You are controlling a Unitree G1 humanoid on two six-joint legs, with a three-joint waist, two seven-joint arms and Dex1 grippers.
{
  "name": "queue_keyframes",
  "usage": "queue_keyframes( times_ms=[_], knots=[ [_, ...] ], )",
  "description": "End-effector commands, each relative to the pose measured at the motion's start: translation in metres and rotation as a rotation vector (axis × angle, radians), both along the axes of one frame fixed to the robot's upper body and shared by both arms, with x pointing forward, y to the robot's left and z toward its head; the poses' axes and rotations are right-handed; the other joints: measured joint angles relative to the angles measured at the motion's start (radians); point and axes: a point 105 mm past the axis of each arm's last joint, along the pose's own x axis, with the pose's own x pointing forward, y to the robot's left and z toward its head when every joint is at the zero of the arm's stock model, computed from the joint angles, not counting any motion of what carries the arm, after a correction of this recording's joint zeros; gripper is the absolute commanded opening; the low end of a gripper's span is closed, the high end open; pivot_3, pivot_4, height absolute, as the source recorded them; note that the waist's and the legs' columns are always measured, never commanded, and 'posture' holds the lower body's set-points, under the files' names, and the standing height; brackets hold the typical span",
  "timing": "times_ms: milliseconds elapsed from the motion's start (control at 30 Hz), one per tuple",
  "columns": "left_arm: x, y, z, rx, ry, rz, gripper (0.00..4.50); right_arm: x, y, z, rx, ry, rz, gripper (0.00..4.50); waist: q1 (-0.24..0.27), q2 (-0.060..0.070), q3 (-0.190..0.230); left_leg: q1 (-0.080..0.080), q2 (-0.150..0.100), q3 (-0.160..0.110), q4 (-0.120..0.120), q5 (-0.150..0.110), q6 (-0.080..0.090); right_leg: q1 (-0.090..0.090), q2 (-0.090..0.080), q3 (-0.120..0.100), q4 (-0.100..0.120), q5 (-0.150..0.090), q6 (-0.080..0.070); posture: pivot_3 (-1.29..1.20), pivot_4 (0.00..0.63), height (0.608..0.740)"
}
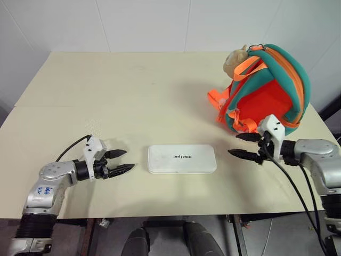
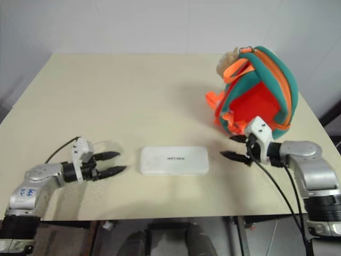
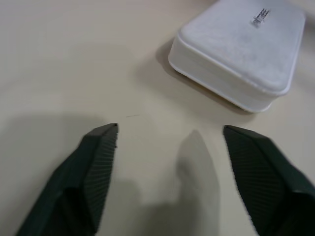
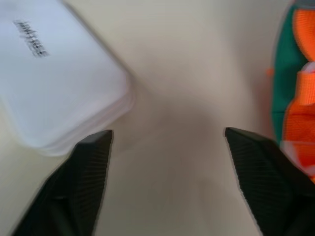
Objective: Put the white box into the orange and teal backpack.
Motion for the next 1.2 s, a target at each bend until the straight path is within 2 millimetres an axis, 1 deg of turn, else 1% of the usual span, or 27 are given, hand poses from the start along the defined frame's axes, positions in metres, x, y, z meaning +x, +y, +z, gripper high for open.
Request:
queue_keyframes(
  times_ms=[33,100,200,367,467,567,700,900,1067,1200],
  knots=[
    [0.000,-0.003,0.016,-0.110,0.183,-0.052,4.49,-0.025,0.022,0.022,0.090,0.120,0.098,4.50,0.000,0.000,0.000,0.000,0.000,0.000,0.000,0.000,0.000,0.000,0.000,0.000,0.000,0.000,0.000,0.00,0.150,0.740],
    [0.004,-0.006,0.015,-0.127,0.270,-0.042,4.49,-0.028,0.028,0.018,0.096,0.188,0.085,4.50,0.000,0.000,0.000,0.000,0.000,-0.001,0.000,0.000,0.000,0.000,0.000,-0.001,0.000,0.000,0.000,0.00,0.150,0.740],
    [0.003,-0.013,0.013,-0.128,0.372,-0.054,4.49,-0.034,0.031,0.011,0.075,0.257,0.084,4.50,0.000,0.000,0.000,0.000,0.000,-0.001,0.000,0.000,0.000,0.000,0.000,-0.001,-0.001,0.000,0.000,0.00,0.150,0.740],
    [0.000,-0.034,0.008,-0.137,0.532,-0.096,4.49,-0.028,0.033,-0.008,0.016,0.315,0.046,4.50,0.001,0.000,0.000,-0.001,0.000,-0.001,-0.001,-0.001,0.000,0.000,0.000,-0.001,-0.003,-0.001,0.000,0.00,0.150,0.740],
    [0.000,-0.048,0.006,-0.136,0.572,-0.124,4.49,-0.023,0.036,-0.016,-0.008,0.326,0.048,4.50,0.001,0.000,0.000,-0.001,0.000,0.000,-0.001,-0.001,0.000,0.000,-0.001,-0.001,-0.003,-0.001,0.000,0.00,0.150,0.740],
    [0.002,-0.057,0.005,-0.141,0.582,-0.130,4.49,-0.018,0.041,-0.015,0.001,0.316,0.057,4.50,0.004,0.000,0.000,-0.001,0.000,0.000,-0.001,-0.001,0.000,0.000,-0.001,-0.001,-0.003,-0.001,0.000,0.00,0.150,0.740],
    [0.003,-0.063,0.003,-0.142,0.597,-0.133,4.49,-0.015,0.043,-0.016,0.000,0.308,0.069,4.50,0.008,0.000,0.000,-0.001,0.000,0.000,-0.001,-0.001,0.000,0.000,-0.001,-0.001,-0.003,-0.001,0.000,0.00,0.150,0.740],
    [-0.008,-0.085,0.001,-0.201,0.721,-0.209,4.49,-0.013,0.044,-0.020,-0.026,0.286,0.088,4.50,0.014,0.000,0.000,-0.001,-0.001,0.000,0.000,-0.001,0.000,0.000,-0.001,-0.001,-0.003,-0.001,0.000,0.00,0.150,0.740],
    [-0.012,-0.090,0.004,-0.227,0.799,-0.249,4.49,-0.012,0.044,-0.021,-0.023,0.275,0.086,4.50,0.015,0.000,0.000,-0.001,-0.001,-0.001,0.000,-0.001,0.000,0.000,-0.001,-0.001,-0.003,-0.001,0.000,0.00,0.150,0.740],
    [-0.003,-0.094,0.008,-0.258,0.828,-0.249,4.49,-0.013,0.044,-0.022,-0.016,0.266,0.085,4.50,0.018,0.000,0.000,-0.001,-0.001,-0.001,0.000,-0.001,0.000,0.000,-0.001,-0.001,-0.003,-0.001,0.000,0.00,0.150,0.740]
  ],
)
